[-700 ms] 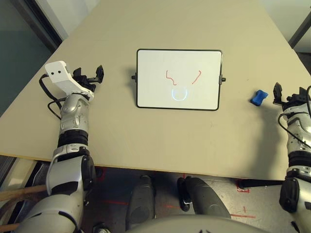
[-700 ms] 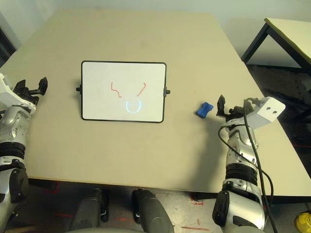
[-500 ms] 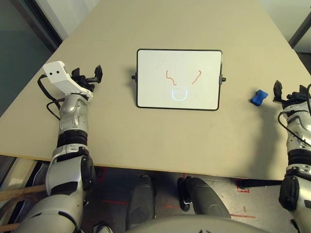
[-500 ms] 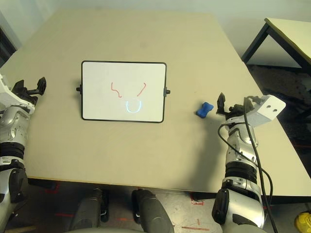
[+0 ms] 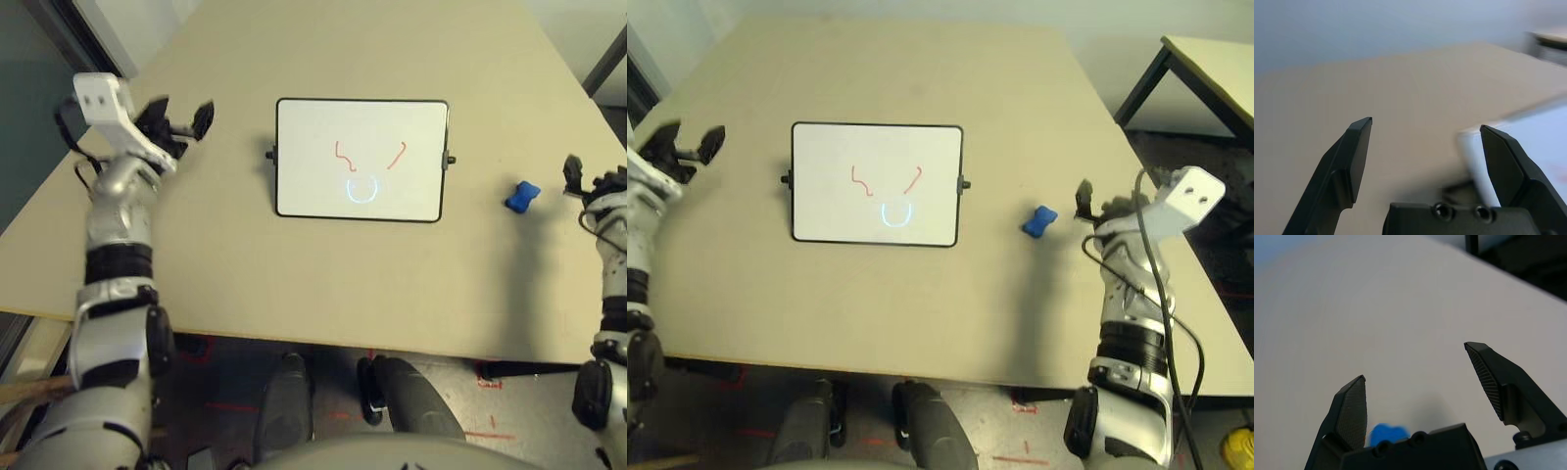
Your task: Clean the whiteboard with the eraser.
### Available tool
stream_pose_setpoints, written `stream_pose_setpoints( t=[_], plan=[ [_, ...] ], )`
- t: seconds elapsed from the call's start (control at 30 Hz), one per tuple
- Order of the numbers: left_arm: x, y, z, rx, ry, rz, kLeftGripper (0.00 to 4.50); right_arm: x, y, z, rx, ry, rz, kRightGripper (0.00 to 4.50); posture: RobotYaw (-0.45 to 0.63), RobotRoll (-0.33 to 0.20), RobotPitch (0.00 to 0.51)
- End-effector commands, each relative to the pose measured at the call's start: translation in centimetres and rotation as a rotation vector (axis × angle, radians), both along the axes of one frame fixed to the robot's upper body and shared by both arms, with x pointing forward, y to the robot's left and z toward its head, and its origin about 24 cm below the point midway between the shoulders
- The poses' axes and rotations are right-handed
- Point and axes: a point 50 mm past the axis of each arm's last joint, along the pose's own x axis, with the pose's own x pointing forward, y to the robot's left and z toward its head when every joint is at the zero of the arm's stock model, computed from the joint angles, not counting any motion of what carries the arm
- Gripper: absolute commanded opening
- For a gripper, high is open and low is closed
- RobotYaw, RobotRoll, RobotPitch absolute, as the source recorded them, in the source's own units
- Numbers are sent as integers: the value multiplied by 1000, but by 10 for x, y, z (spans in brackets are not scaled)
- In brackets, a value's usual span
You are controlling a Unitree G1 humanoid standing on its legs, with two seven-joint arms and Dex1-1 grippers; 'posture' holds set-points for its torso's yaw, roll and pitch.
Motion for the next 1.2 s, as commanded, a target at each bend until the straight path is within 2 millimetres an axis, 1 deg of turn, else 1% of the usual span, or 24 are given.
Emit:
stream_pose_setpoints(
  t=[0.03,0.13,0.27,0.47,0.63,0.8,0.93,0.97,1.0,1.03,1.2],
  plan=[
    [-2,-21,0,71,85,-135,4500,4,21,-1,49,117,21,4467,-97,0,120],
    [-2,-40,-5,65,131,-232,4500,11,29,-7,81,162,21,4467,-96,0,113],
    [-3,-67,-19,74,188,-338,4500,16,30,-22,99,235,-5,4467,-95,0,110],
    [-6,-88,-27,85,231,-412,4500,16,28,-30,97,286,-32,4467,-94,0,116],
    [-10,-96,-30,95,252,-446,4500,15,30,-36,94,310,-38,4467,-94,0,123],
    [-10,-99,-32,89,257,-448,4500,14,32,-40,77,332,-38,4467,-95,0,125],
    [-11,-99,-33,83,265,-451,4500,14,35,-45,25,359,-15,4467,-92,0,129],
    [-11,-99,-34,82,267,-450,4500,14,35,-45,16,361,-12,4102,-90,0,129],
    [-11,-98,-34,81,268,-450,4500,14,36,-45,11,364,-11,3882,-90,0,129],
    [-12,-98,-34,80,269,-449,4500,13,36,-45,4,369,-8,3557,-89,0,130],
    [-12,-97,-33,64,271,-444,4500,14,37,-45,-18,374,-7,1854,-85,0,132]
  ],
)
